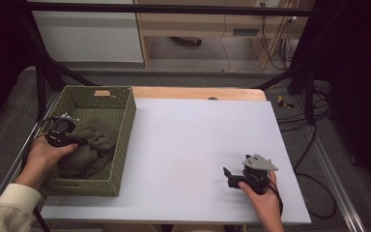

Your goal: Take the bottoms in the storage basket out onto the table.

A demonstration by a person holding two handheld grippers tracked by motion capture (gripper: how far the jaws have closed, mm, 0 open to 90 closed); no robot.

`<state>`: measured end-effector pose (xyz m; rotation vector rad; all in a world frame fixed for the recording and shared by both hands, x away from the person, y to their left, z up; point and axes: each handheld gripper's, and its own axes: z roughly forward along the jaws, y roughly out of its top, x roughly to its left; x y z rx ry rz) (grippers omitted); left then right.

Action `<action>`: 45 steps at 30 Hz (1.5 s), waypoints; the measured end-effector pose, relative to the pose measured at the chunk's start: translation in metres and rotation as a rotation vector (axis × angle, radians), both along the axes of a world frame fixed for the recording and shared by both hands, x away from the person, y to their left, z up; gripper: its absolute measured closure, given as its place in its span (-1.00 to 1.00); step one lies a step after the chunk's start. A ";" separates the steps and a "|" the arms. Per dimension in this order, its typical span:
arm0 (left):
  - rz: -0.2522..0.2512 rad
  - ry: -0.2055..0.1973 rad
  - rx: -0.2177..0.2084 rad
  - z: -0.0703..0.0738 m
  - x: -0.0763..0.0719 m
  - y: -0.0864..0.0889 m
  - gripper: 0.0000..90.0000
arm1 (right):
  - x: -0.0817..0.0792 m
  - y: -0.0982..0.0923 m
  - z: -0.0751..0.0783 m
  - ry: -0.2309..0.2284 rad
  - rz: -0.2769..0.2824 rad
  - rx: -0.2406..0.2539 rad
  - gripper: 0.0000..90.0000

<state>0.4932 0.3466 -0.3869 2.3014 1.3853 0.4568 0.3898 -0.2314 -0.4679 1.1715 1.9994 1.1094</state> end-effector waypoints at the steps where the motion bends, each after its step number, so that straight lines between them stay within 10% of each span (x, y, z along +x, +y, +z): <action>1: -0.003 -0.013 0.008 0.005 0.001 0.000 0.63 | 0.000 0.000 0.000 0.000 0.000 0.000 -0.87; 29: -0.059 -0.222 0.017 0.114 0.002 -0.017 0.65 | 0.004 -0.001 0.002 -0.024 -0.041 0.035 -0.87; 45: -0.075 -0.263 0.007 0.140 0.001 -0.020 0.65 | 0.003 -0.002 0.000 -0.018 -0.045 0.039 -0.90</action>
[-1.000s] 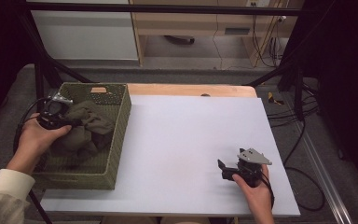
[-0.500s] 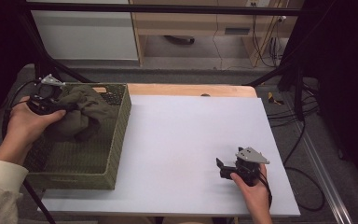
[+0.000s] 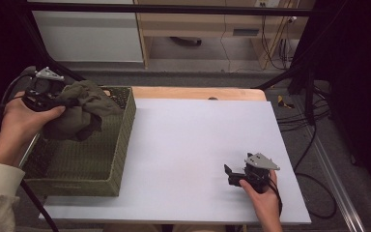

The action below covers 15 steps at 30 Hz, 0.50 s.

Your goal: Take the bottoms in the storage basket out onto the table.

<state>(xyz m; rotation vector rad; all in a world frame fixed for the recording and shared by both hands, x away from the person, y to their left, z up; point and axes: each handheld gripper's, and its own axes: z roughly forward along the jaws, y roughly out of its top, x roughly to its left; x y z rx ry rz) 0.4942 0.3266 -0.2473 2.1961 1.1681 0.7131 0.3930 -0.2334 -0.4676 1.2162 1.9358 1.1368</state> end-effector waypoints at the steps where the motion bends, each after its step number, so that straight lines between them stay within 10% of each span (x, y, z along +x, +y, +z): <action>1: 0.002 -0.002 0.000 0.001 0.000 0.000 0.65 | 0.000 0.000 0.000 0.000 0.000 0.000 -0.90; 15: -0.006 -0.022 -0.021 0.009 -0.002 0.000 0.65 | 0.000 0.000 0.000 0.001 0.002 0.001 -0.89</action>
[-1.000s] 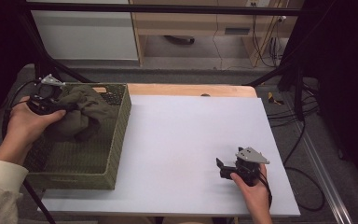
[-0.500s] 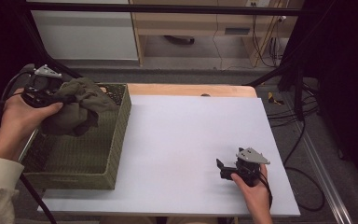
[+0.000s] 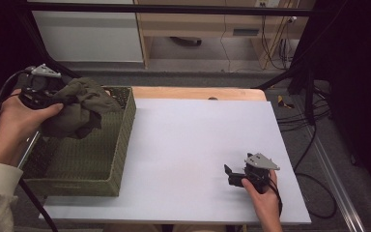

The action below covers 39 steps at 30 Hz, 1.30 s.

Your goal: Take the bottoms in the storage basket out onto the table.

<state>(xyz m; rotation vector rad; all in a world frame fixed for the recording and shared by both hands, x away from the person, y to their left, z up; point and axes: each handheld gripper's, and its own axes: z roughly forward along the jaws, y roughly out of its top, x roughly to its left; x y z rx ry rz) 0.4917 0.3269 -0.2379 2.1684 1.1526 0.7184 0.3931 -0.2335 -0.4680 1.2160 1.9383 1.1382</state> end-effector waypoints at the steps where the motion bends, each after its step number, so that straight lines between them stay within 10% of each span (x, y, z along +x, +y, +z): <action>1: -0.003 -0.001 -0.002 0.001 0.000 -0.001 0.65 | 0.000 0.000 0.000 0.000 -0.002 0.001 -0.89; 39: -0.050 -0.059 -0.177 0.022 -0.002 -0.009 0.65 | -0.002 -0.005 0.004 -0.018 0.019 0.012 -0.87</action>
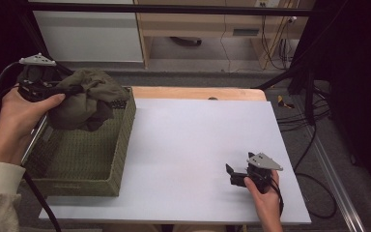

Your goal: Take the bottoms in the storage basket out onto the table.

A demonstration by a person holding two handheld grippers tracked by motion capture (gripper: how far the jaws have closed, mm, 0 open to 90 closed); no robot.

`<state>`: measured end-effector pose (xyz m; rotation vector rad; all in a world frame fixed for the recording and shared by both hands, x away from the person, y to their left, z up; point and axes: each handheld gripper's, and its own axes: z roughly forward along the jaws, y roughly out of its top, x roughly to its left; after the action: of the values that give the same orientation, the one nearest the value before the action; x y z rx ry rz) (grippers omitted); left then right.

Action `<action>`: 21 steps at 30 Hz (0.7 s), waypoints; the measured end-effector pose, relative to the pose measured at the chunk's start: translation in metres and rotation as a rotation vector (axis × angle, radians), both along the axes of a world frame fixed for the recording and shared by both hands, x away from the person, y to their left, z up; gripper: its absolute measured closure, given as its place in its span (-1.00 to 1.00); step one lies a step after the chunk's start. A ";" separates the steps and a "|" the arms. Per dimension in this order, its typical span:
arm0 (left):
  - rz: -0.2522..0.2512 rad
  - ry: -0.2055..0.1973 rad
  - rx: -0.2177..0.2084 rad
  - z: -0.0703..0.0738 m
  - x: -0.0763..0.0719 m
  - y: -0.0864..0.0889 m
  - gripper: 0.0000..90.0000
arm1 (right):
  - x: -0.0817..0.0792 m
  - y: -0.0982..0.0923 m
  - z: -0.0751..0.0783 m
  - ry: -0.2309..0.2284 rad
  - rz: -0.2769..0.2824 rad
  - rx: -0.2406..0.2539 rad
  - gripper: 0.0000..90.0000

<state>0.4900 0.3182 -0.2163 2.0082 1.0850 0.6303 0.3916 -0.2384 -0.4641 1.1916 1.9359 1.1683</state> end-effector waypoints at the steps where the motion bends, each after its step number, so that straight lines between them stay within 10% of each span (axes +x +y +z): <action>1: 0.001 0.000 0.002 0.000 0.000 0.000 0.65 | 0.000 0.000 0.000 0.000 0.002 0.000 -0.87; 21: -0.022 -0.011 -0.029 0.010 0.001 -0.012 0.65 | 0.000 0.000 0.001 -0.001 0.019 0.015 -0.89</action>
<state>0.4913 0.3060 -0.2067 1.9871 1.0580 0.6097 0.3912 -0.2386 -0.4635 1.1820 1.9450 1.1949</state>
